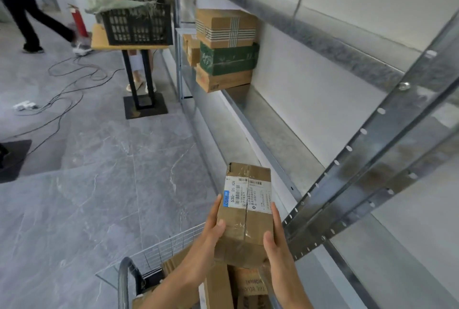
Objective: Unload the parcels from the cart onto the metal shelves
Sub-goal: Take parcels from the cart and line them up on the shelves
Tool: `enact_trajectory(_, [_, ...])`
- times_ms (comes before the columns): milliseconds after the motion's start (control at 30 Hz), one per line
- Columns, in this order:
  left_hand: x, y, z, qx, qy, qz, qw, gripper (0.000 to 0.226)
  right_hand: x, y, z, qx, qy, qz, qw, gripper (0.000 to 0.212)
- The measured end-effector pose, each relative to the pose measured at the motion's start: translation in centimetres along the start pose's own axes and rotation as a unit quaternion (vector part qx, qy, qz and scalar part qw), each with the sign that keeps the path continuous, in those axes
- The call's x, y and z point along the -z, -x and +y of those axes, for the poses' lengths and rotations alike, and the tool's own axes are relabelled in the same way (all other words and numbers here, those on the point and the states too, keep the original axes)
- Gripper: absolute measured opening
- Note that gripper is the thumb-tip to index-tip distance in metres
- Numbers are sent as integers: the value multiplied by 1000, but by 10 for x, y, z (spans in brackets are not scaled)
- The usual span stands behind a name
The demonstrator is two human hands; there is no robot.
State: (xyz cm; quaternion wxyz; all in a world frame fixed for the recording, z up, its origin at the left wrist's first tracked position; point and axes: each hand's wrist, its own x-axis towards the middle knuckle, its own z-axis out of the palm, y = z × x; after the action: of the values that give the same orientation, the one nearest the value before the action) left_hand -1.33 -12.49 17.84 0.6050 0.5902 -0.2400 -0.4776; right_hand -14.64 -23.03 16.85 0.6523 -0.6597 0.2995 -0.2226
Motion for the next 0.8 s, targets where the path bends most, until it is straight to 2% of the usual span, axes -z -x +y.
enact_trajectory(67, [-2, 9, 4, -7, -16, -33, 999, 53, -1, 14, -5, 12, -5, 27, 1000, 72])
enact_trajectory(133, [-5, 16, 2, -15, -35, -63, 997, 55, -1, 29, -10, 14, -7, 56, 998, 94])
enact_trajectory(200, [-9, 23, -1, -19, -51, -89, 994, 60, 0, 47, -12, 17, -15, 85, 996, 100])
enact_trajectory(300, [-20, 33, -4, -24, -44, -133, 990, 59, 3, 78, -10, 21, -29, 117, 993, 92])
enact_trajectory(400, [-42, 46, -4, -4, -14, -155, 988, 45, 11, 106, -7, 15, -40, 144, 989, 73])
enact_trajectory(633, [-107, 71, -8, 1, 3, -221, 975, 43, 45, 178, -19, 15, -77, 215, 974, 86])
enact_trajectory(800, [-174, 93, -20, 4, -13, -293, 956, 45, 86, 241, -18, 28, -90, 298, 950, 81])
